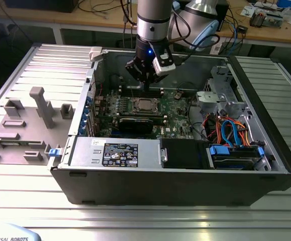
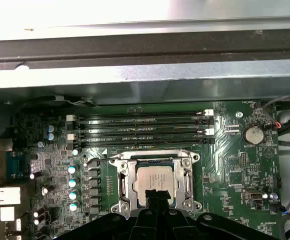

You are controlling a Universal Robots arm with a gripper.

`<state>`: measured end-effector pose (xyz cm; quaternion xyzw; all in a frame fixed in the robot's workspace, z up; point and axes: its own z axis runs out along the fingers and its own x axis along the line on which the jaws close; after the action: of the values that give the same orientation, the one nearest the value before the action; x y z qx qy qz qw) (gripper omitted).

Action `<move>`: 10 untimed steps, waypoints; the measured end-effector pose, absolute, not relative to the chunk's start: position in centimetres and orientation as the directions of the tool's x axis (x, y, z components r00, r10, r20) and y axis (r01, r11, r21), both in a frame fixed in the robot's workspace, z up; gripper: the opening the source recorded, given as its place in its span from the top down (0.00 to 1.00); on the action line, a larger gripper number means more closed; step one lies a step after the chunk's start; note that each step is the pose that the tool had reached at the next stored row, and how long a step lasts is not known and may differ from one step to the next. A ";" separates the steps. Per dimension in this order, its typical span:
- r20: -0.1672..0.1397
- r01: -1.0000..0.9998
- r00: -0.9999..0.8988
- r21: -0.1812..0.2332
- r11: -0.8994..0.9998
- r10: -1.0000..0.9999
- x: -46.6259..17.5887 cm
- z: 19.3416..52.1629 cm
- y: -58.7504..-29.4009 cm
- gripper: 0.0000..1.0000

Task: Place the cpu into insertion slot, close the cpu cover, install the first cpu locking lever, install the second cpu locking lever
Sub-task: 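Install the first cpu locking lever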

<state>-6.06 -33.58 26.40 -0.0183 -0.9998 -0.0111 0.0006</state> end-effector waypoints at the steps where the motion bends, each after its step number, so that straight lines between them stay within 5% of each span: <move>1: 0.002 0.037 -0.999 0.022 0.999 0.037 -6.1 26.4 -33.6 0.89; 10: 0.002 0.036 -0.999 0.022 0.999 0.036 -6.1 26.4 -33.6 0.89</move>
<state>-6.06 -33.58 26.40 -0.0178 -0.9998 -0.0111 0.0006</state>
